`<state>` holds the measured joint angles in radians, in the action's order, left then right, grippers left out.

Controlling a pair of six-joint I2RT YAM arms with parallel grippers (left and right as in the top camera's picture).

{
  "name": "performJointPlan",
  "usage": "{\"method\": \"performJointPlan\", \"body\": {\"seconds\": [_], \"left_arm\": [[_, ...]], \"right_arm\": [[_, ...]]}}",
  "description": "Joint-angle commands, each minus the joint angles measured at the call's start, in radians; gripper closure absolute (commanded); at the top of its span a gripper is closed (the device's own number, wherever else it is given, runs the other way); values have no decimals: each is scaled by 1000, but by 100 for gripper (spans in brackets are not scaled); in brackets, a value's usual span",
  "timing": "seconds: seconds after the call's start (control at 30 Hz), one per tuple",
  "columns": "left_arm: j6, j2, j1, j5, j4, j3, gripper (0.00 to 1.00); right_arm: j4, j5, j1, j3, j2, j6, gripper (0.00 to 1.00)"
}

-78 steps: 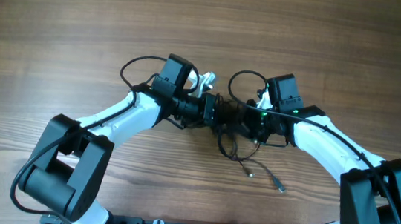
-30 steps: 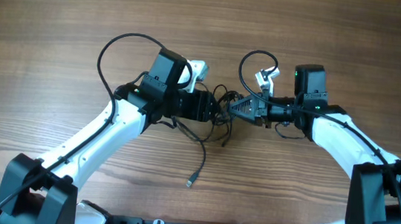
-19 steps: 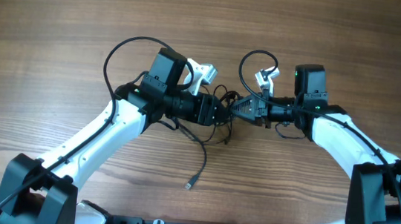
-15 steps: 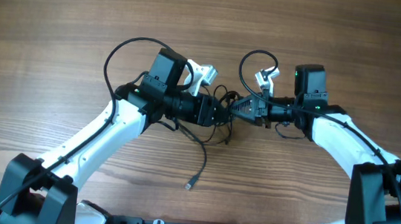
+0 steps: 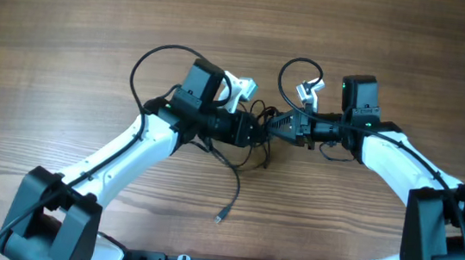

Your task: Untangle cables

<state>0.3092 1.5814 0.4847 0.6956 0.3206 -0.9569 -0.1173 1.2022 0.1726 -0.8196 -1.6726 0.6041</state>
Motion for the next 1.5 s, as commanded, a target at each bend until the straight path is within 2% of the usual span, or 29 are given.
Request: {"method": "performJointPlan", "body": {"seconds": [0.0,0.13,0.2,0.23,0.3,0.37,0.43,0.6,0.7,0.8,0.9,1.0,1.17,1.27,1.37,1.47], "left_arm": [[-10,18,-13,-24,-19,10,96],[-10,-50,-116,30,-10,9,96],[-10,-82,-171,67,-5,9,96],[-10,-101,-209,116,-2,9,96],[-10,-118,-265,267,-3,9,96],[-11,-117,-295,389,-2,9,96],[-11,-116,-302,438,-3,9,96],[-14,-115,-302,430,-7,9,96],[2,-115,-302,294,-6,9,96],[146,-115,-302,135,-6,9,96],[278,-115,-301,58,-5,9,96],[381,-115,-290,22,-5,9,96],[388,-115,-219,-111,36,9,96],[388,-115,-147,-196,35,9,96],[391,-115,-85,-293,35,9,96],[465,-115,-45,-337,34,9,96]], "right_arm": [[6,56,4,-3,1,1,83],[-69,-149,4,-3,1,11,70],[-135,-274,4,-3,1,42,52],[-173,-344,4,-3,1,57,45],[-204,-406,4,-3,1,56,40],[-204,-404,4,-3,1,53,40],[-206,-401,4,-3,1,53,40],[-204,-292,4,-3,1,19,46],[-217,-125,8,-3,1,-126,46],[-237,-55,31,-3,1,-238,36],[-224,-61,64,-3,1,-238,34],[-224,-182,115,-3,1,-237,34],[-281,-447,173,-15,34,-239,33],[-296,-521,186,-26,103,-238,34],[-295,-576,210,-26,192,-237,39],[-292,-628,245,-26,265,-237,41]]}}
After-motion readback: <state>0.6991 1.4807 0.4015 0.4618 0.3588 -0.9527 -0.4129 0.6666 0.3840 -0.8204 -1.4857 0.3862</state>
